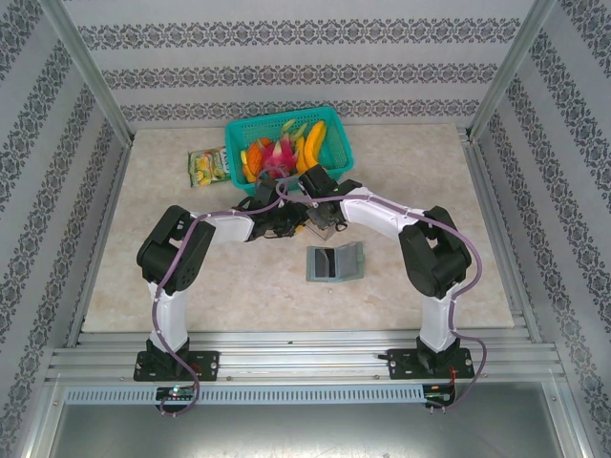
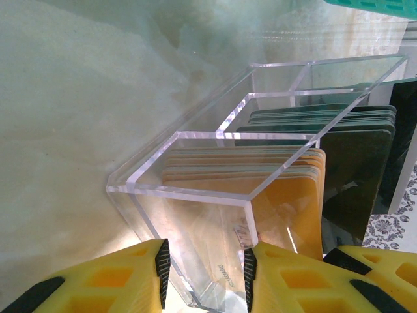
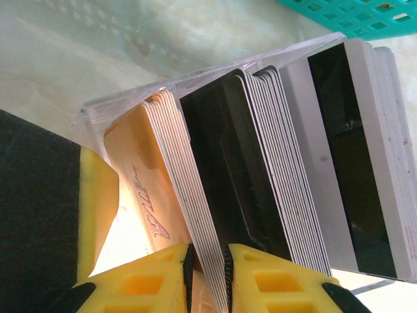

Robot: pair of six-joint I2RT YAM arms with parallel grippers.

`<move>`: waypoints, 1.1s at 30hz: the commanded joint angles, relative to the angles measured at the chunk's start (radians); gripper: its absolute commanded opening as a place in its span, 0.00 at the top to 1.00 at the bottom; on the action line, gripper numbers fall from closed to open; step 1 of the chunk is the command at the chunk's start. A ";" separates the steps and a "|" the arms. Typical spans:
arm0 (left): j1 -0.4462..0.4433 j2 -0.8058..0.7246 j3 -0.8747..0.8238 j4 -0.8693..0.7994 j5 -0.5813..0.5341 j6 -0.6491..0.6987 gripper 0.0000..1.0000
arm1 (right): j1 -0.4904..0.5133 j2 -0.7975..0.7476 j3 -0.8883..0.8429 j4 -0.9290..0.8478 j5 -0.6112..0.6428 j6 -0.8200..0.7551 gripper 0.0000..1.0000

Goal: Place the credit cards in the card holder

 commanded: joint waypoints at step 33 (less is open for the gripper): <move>0.009 0.003 -0.030 -0.020 -0.021 0.008 0.63 | -0.054 -0.058 -0.019 -0.011 -0.150 0.046 0.70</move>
